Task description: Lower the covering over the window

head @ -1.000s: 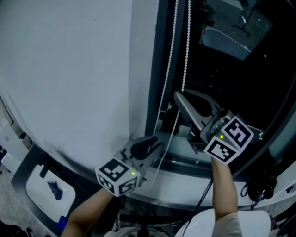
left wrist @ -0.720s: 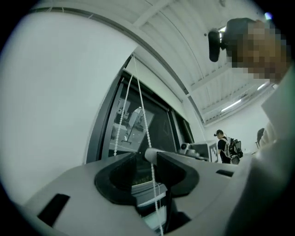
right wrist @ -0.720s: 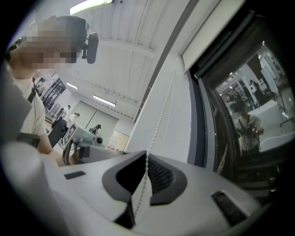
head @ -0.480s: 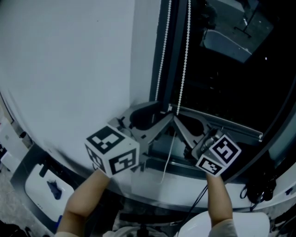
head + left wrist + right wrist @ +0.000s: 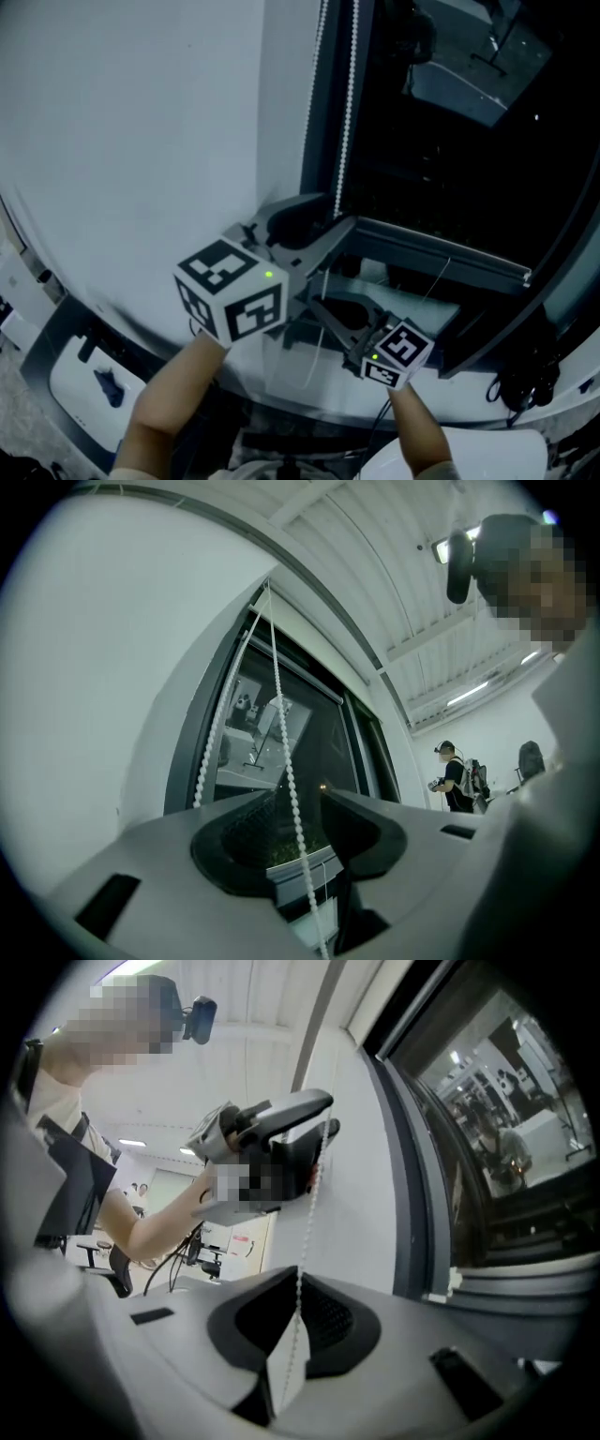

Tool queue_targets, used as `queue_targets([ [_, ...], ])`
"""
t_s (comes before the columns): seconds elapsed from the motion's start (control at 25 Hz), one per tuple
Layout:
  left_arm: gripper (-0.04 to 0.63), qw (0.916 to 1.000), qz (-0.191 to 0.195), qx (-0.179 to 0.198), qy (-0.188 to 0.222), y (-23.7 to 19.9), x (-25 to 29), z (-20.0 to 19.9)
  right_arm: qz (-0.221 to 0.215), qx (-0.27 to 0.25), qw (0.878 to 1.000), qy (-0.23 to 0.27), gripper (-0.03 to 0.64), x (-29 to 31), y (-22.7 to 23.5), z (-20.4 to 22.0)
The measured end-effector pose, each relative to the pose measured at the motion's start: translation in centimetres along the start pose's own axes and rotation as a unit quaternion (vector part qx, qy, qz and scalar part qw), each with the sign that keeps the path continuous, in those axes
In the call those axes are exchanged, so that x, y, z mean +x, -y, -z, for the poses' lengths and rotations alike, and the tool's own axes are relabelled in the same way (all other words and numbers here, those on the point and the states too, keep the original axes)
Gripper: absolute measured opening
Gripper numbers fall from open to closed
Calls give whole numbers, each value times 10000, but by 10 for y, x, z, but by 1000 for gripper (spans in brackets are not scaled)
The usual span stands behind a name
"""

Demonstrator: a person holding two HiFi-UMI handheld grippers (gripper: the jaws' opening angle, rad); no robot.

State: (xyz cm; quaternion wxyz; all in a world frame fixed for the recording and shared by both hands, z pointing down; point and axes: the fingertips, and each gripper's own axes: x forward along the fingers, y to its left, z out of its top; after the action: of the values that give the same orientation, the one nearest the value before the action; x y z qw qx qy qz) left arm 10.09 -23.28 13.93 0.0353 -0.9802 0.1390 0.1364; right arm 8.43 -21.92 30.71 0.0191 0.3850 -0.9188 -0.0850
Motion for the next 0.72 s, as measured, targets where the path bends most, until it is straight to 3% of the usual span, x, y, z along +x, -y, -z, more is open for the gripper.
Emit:
queue_targets([
  [0.32, 137, 9993, -197, 302, 54, -6, 5, -6, 76, 304, 9995, -79, 20, -6, -2, 31],
  [0.48, 38, 9994, -198, 268, -134, -8, 8, -2, 62, 201, 9996, -205, 18, -5, -4, 32],
  [0.56, 35, 9994, -226, 198, -152, -10, 7, -2, 65, 168, 9993, -314, 18, -6, -3, 32],
  [0.72, 35, 9983, -414, 400, -116, -12, -2, -2, -97, 325, 9991, -253, 30, -17, -1, 18],
])
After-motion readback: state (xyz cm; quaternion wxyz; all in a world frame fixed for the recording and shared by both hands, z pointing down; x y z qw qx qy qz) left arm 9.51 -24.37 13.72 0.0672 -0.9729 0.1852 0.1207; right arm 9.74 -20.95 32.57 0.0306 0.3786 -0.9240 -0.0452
